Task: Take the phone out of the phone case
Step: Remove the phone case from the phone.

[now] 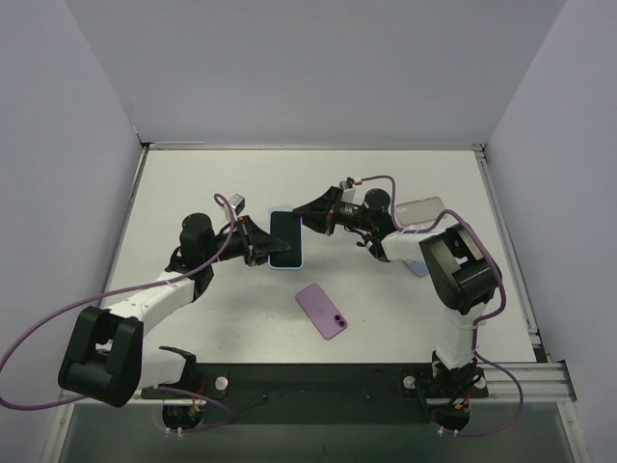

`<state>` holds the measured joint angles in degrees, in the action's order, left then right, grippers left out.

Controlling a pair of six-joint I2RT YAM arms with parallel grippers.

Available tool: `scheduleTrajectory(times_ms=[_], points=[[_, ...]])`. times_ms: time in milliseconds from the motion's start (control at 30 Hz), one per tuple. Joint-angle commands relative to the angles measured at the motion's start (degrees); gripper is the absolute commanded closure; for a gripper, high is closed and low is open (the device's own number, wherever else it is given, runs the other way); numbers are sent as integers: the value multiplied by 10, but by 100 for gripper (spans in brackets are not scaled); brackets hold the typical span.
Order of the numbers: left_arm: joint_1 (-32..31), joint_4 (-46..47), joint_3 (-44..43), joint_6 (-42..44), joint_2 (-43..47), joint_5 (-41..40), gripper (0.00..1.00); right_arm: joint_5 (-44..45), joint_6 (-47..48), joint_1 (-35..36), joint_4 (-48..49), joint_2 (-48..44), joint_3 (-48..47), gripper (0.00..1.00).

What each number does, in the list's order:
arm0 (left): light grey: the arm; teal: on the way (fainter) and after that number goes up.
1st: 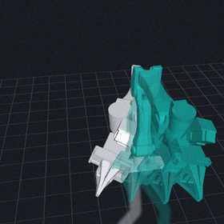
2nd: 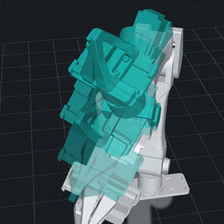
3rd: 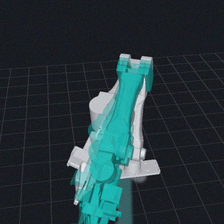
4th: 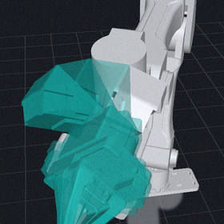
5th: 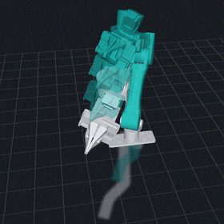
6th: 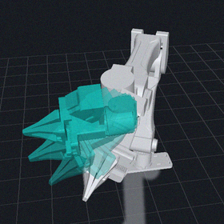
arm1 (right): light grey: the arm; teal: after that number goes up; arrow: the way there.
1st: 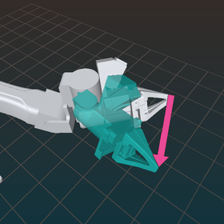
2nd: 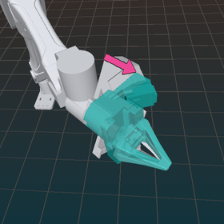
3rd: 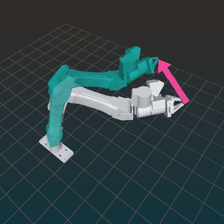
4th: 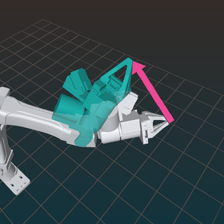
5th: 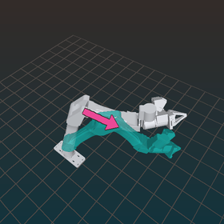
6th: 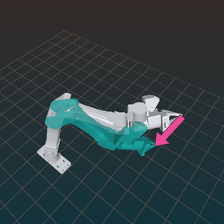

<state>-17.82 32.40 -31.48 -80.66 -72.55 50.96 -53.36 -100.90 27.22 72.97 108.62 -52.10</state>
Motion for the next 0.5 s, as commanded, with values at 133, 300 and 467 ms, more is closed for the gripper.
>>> scheduleTrajectory(times_ms=[133,300,467], points=[[-1,70,-19,-14,5,-3,100,-9,16,5,214,-10,11,89],[-1,74,-23,-13,3,-6,100,8,-14,6,219,-15,16,100],[-1,86,-43,-15,-7,-11,100,45,-77,7,218,-41,2,100]])
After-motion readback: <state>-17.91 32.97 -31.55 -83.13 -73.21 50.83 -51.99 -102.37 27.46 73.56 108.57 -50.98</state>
